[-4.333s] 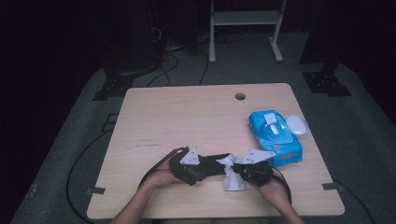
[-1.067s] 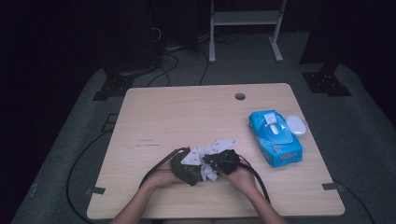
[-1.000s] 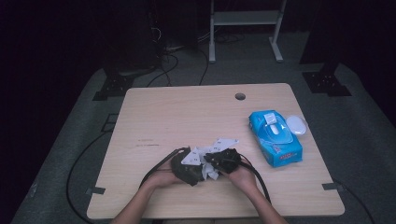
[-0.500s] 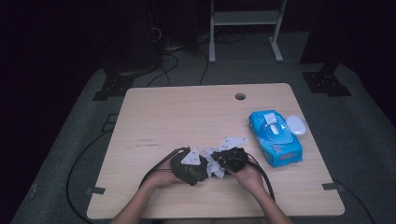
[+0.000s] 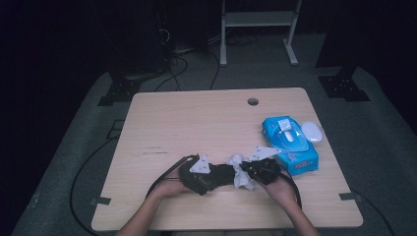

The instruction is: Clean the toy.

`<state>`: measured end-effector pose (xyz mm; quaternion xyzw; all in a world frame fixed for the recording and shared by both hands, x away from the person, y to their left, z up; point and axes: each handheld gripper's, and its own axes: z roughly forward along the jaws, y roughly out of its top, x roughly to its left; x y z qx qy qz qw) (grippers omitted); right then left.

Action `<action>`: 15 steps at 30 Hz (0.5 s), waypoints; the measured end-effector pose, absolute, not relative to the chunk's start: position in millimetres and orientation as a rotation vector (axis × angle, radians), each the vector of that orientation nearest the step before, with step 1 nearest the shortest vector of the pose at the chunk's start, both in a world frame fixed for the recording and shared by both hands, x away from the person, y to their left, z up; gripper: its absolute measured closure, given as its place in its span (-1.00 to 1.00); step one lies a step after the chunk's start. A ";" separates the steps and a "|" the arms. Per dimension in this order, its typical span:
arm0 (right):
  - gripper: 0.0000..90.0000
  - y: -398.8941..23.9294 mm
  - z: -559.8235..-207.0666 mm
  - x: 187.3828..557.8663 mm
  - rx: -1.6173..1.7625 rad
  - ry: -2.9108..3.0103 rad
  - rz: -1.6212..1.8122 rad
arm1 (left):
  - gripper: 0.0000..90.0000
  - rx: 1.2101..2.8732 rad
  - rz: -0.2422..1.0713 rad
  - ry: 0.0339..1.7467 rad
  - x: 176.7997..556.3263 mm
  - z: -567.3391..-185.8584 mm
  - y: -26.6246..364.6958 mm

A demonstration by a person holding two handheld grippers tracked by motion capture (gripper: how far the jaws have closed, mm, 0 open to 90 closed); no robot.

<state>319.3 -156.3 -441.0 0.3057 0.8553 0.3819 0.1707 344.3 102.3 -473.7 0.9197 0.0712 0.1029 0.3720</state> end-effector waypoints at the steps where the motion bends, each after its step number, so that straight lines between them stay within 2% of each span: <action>1: 0.88 -155.4 -441.0 317.8 0.859 2.436 1.085 | -0.46 2.359 0.264 0.183 344.3 -473.6 102.3; 10: 0.88 -170.4 -444.9 306.7 0.877 2.429 1.084 | -0.46 2.364 0.271 0.185 345.6 -473.2 103.9; 15: 0.88 -155.5 -446.3 301.1 0.809 2.473 1.125 | -0.46 2.358 0.268 0.197 345.6 -473.6 103.7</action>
